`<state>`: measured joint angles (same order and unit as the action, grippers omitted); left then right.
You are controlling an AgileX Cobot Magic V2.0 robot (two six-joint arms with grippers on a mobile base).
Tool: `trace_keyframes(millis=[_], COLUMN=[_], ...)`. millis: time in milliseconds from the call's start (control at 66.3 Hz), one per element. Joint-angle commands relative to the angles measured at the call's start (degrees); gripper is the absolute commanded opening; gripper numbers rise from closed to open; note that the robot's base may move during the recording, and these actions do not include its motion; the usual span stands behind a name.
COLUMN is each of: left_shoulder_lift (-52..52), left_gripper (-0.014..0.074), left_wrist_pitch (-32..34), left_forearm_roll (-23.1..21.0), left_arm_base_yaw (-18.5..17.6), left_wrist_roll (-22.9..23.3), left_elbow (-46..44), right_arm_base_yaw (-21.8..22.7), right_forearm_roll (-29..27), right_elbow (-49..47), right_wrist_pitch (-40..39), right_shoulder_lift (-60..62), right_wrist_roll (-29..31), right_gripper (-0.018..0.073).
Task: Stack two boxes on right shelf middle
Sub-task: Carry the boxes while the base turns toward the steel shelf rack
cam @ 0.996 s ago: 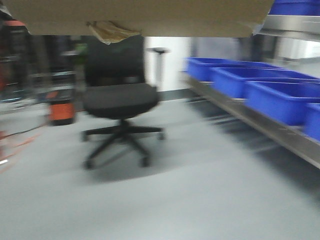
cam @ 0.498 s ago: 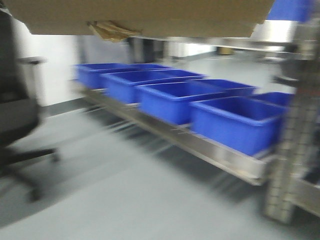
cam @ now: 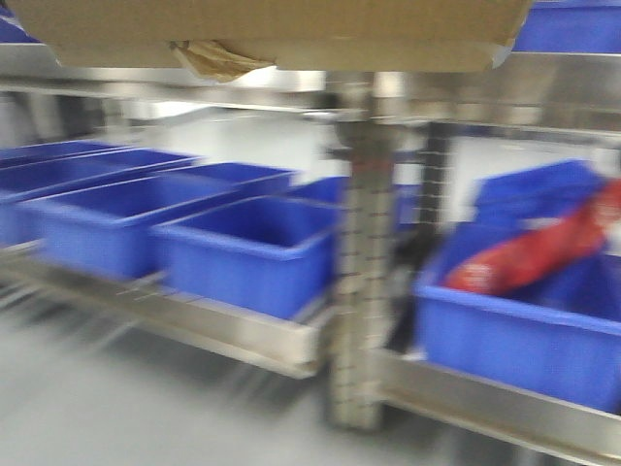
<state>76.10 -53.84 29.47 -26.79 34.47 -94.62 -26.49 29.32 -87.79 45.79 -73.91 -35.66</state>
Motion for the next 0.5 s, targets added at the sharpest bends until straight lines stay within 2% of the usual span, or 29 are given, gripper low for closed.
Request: trace_keyframes(millis=[0,483], left_shoulder_lift=[-1.01,-1.01], left_gripper=[-0.0111,-0.0111], left_wrist_pitch=[0.66,0.66], left_forearm_roll=[2.34,2.34], left_arm_base_yaw=[0.18,0.18], left_wrist_roll=[0.33,0.33], left_elbow=[-0.34,-0.34], right_arm_base_yaw=[0.47,0.47], right_forearm_roll=[3.48,3.48], right_elbow=[-0.40,-0.40], right_wrist_pitch=[-1.40,-1.40], right_shoulder_lift=[0.99,0.99], right_wrist_roll=[0.03,0.03], right_gripper=[-0.0155,-0.0155])
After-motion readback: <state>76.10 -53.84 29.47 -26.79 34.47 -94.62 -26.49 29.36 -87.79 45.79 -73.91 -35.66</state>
